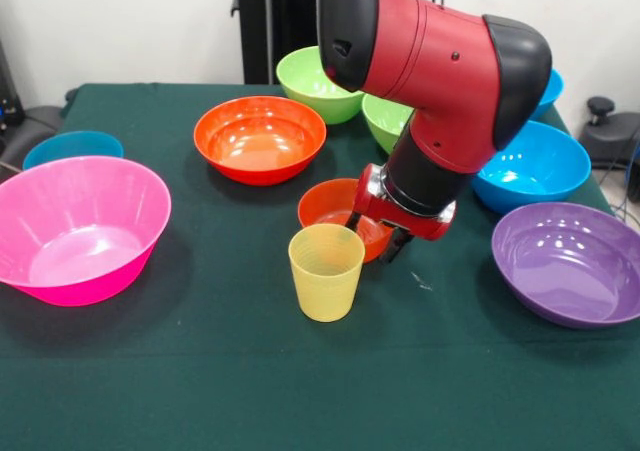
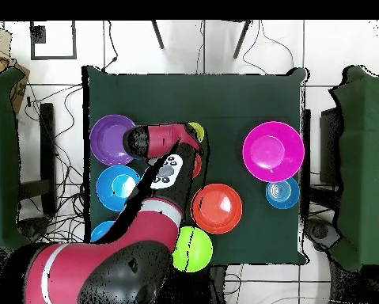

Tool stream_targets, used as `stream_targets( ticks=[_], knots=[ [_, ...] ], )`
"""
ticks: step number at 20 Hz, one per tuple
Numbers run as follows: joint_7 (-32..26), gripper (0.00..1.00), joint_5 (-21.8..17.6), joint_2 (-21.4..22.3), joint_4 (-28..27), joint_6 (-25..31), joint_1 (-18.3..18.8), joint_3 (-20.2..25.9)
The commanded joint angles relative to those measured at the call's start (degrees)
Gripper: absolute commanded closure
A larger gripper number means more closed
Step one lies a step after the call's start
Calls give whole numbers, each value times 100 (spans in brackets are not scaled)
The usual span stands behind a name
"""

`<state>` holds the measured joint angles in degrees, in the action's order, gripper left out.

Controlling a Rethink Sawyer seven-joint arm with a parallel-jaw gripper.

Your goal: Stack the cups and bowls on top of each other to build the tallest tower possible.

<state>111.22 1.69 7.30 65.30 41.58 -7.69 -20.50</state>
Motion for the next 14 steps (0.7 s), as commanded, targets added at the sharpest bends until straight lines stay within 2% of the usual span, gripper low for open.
stream_targets(
  ticks=[1, 14],
  knots=[
    [1057, 0, 94, -292, 149, -481, -28, 472],
    [817, 0, -85, -309, 36, -366, -103, 369]
  ],
)
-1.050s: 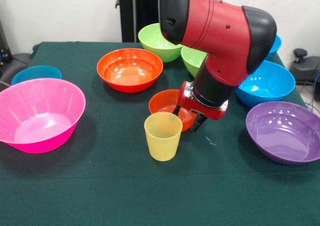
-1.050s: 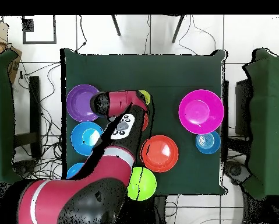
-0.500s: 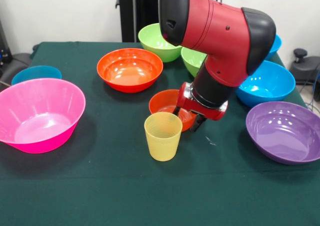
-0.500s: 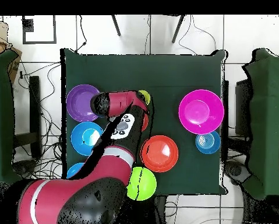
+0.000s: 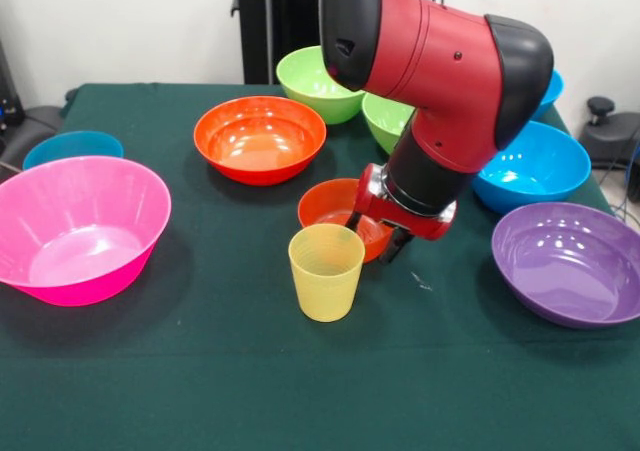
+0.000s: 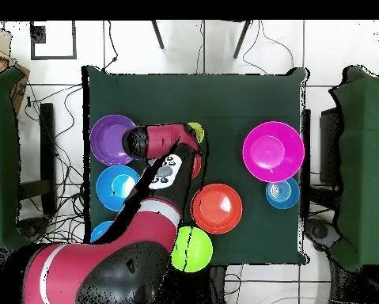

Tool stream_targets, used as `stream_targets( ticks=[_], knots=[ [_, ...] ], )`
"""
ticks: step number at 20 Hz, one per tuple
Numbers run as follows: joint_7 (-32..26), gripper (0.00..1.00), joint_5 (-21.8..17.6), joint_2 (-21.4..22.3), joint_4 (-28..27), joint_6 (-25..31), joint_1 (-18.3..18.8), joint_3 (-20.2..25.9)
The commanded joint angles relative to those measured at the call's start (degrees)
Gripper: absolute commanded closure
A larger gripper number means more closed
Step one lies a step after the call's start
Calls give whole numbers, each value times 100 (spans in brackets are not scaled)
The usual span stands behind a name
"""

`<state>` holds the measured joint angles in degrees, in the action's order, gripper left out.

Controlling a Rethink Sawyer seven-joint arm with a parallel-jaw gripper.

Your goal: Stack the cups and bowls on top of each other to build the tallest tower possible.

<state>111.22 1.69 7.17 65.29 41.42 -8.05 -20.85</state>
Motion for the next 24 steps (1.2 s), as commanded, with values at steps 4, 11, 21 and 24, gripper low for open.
stream_targets(
  ticks=[4, 11, 21, 24],
  knots=[
    [791, 100, -36, -273, 71, -288, -40, 451],
    [769, 100, -25, -268, 89, -347, -17, 478],
    [865, 100, -1, -255, 157, -605, -6, 503],
    [947, 100, 20, -277, 172, -711, -18, 494]
  ],
)
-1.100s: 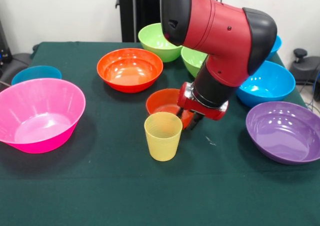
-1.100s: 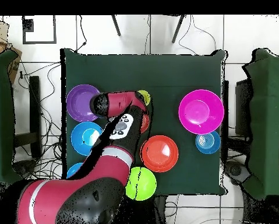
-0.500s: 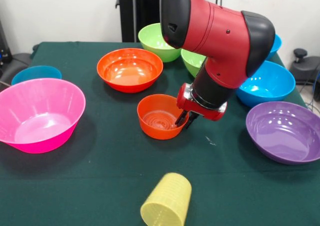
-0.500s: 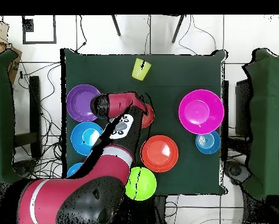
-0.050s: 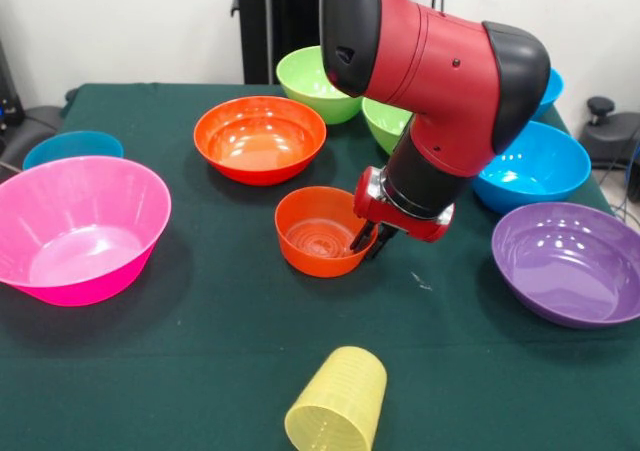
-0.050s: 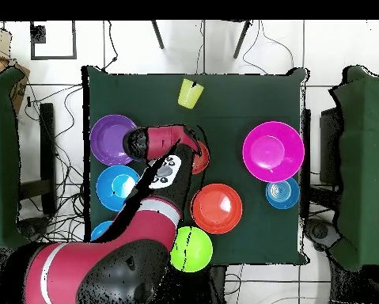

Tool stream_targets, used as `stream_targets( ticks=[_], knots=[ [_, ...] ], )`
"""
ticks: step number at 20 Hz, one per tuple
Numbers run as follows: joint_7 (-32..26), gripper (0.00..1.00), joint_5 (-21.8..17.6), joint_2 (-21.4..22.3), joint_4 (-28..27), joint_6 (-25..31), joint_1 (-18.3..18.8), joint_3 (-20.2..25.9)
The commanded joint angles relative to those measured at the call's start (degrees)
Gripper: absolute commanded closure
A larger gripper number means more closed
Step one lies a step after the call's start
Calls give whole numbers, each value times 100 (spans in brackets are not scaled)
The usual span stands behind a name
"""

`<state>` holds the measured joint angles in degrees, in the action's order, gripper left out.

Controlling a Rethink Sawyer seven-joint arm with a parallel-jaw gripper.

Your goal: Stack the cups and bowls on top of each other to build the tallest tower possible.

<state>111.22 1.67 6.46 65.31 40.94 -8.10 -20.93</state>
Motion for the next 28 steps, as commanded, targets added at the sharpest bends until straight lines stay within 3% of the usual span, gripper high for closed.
stream_targets(
  ticks=[1, 28],
  knots=[
    [969, 100, 28, -210, 176, -693, -16, 500],
    [902, 100, 159, -167, 193, -598, 79, 684]
  ],
)
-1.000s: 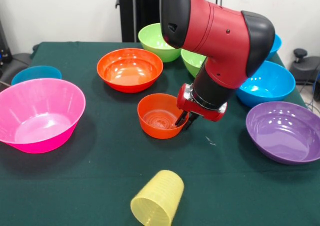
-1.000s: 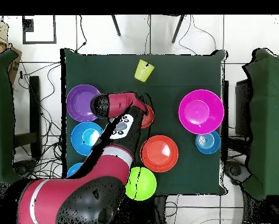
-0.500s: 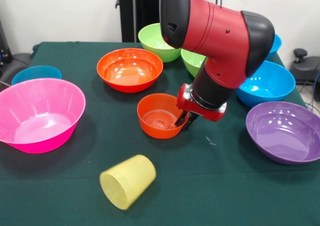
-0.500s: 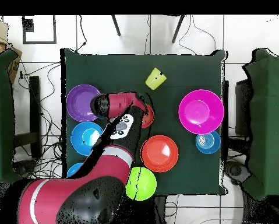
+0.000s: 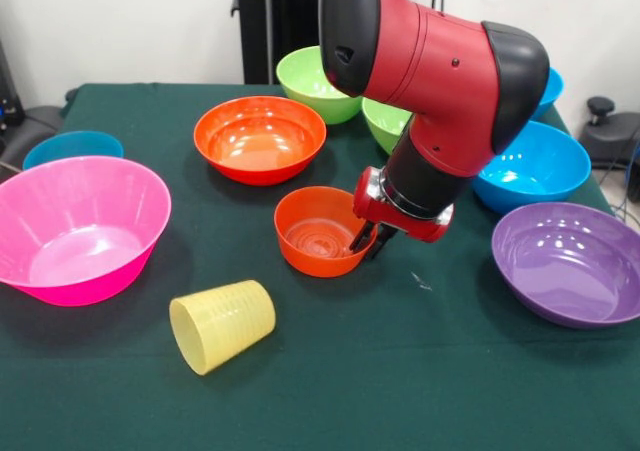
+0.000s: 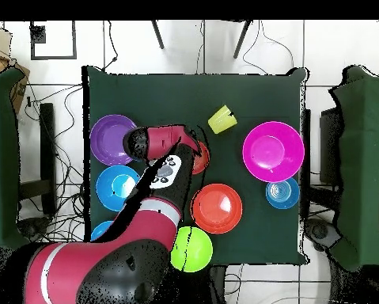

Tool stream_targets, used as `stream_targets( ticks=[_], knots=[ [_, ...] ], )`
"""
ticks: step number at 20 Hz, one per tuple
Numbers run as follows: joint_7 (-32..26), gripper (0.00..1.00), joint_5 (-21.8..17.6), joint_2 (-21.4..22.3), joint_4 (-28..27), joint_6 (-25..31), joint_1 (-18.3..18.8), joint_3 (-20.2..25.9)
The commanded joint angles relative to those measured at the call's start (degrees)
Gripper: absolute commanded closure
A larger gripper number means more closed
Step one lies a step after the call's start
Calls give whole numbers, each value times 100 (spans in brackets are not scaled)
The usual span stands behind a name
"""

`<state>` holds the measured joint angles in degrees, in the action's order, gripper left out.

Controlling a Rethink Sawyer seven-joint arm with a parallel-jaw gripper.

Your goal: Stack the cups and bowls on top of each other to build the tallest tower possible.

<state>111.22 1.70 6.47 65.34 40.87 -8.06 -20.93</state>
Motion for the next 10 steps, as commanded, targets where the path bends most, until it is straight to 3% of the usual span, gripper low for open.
stream_targets(
  ticks=[1, 10],
  knots=[
    [904, 100, 156, -165, 187, -580, 68, 682],
    [822, 100, 140, -163, 259, -705, 137, 762]
  ],
)
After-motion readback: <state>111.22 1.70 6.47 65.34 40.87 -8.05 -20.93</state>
